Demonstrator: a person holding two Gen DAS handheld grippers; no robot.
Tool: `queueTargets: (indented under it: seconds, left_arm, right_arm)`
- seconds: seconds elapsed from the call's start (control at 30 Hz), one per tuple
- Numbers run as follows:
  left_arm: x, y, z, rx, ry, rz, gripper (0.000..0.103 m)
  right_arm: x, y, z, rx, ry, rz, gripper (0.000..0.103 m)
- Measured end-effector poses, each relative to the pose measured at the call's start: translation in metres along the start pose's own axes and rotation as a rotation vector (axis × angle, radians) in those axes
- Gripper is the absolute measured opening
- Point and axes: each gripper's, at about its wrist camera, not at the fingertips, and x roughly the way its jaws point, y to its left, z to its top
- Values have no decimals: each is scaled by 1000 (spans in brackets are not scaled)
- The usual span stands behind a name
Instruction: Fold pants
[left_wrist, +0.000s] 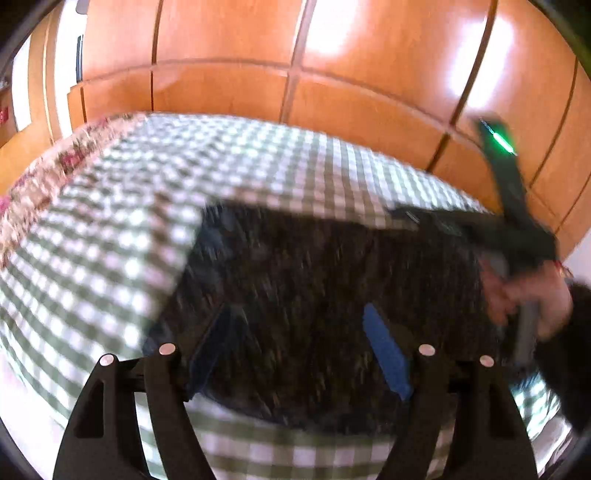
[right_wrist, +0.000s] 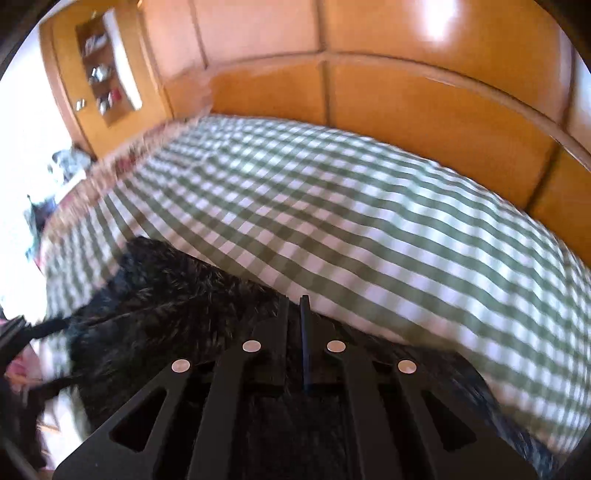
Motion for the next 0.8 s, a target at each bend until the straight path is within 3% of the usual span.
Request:
queueTargets:
  seconds: [0.2, 0.33, 0.37, 0.43, 0.6, 0.67, 0.7, 0.77, 0.8]
  left_arm:
    - [42, 3, 32, 70, 48, 66, 75]
    - [87, 9, 36, 93, 115, 200, 76]
    - [96, 14, 36, 86, 137, 224, 77]
    - [108, 24, 29, 56, 156, 226, 83]
    - [103, 34, 24, -15, 140, 219, 84]
    - [89, 27, 24, -8, 107, 254, 83]
    - [82, 22, 24, 3, 85, 267, 83]
    - [59, 4, 20, 33, 30, 247, 83]
    - [52, -2, 17, 44, 18, 228, 83]
  right_arm:
    - [-27, -44, -47, 67, 70, -58, 3]
    - [-13, -69, -65, 122, 104, -165, 3]
    - [-9, -77, -68, 145, 95, -153, 3]
    - [-4, -84, -69, 159, 70, -144, 3]
    - [-13, -80, -69, 174, 45, -156, 3]
    - [-30, -76, -71, 182, 22, -173, 13]
    - [-39, -75, -71, 178, 0, -177, 27]
    - [-64, -68, -77, 160, -50, -203, 45]
    - [-73, -65, -81, 151, -64, -206, 46]
